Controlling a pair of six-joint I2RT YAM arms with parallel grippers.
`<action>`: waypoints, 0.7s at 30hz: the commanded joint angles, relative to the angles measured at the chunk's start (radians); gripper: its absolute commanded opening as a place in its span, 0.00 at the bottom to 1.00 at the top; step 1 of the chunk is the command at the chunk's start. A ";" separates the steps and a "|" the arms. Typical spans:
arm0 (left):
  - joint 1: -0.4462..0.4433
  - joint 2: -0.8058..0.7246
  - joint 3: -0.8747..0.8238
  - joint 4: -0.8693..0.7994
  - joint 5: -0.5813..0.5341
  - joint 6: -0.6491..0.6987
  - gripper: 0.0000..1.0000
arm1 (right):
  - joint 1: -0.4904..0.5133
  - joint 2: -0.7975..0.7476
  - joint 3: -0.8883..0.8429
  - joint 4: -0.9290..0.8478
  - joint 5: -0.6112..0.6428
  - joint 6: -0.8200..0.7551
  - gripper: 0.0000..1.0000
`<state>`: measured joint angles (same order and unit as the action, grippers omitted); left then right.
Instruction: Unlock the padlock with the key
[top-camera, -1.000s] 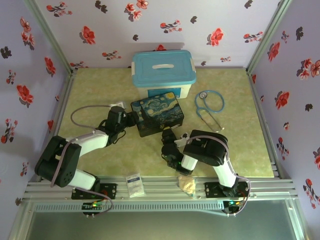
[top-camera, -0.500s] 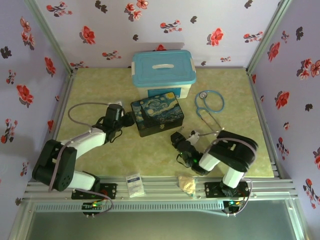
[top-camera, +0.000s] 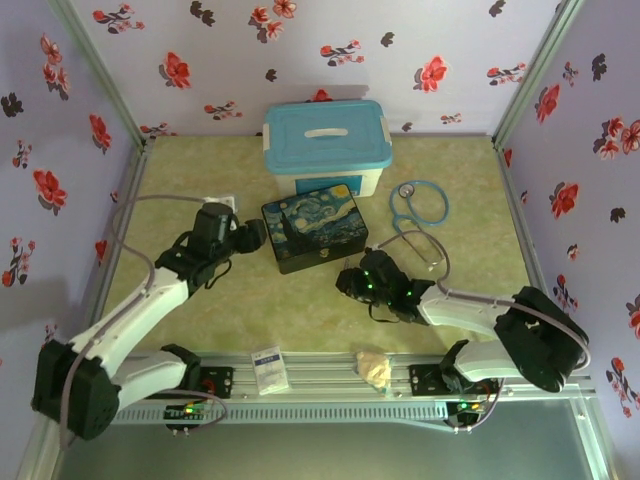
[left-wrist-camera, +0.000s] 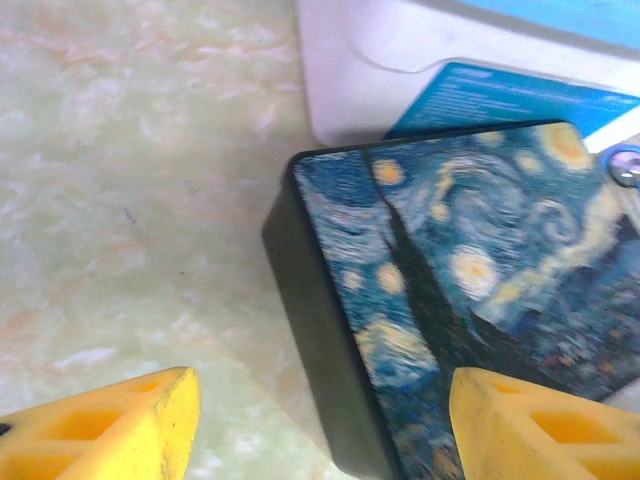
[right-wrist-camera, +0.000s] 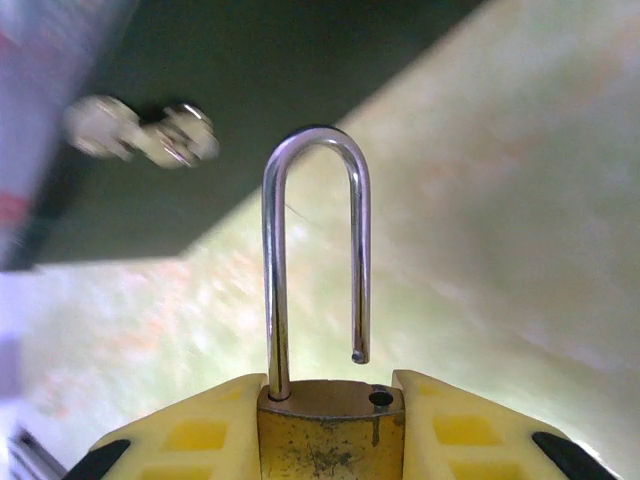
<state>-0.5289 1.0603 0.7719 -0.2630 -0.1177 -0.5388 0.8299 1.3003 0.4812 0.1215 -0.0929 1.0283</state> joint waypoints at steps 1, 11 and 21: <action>-0.061 -0.066 -0.003 -0.103 -0.024 -0.014 0.66 | -0.014 -0.039 0.071 -0.298 -0.120 -0.158 0.19; -0.293 -0.057 -0.053 -0.065 0.067 -0.133 0.67 | -0.069 0.050 0.199 -0.605 -0.086 -0.337 0.24; -0.346 -0.026 -0.103 -0.048 0.063 -0.163 0.70 | -0.068 0.143 0.238 -0.703 0.009 -0.400 0.29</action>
<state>-0.8688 1.0344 0.6975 -0.3153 -0.0589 -0.6754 0.7647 1.4181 0.6933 -0.5159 -0.1226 0.6720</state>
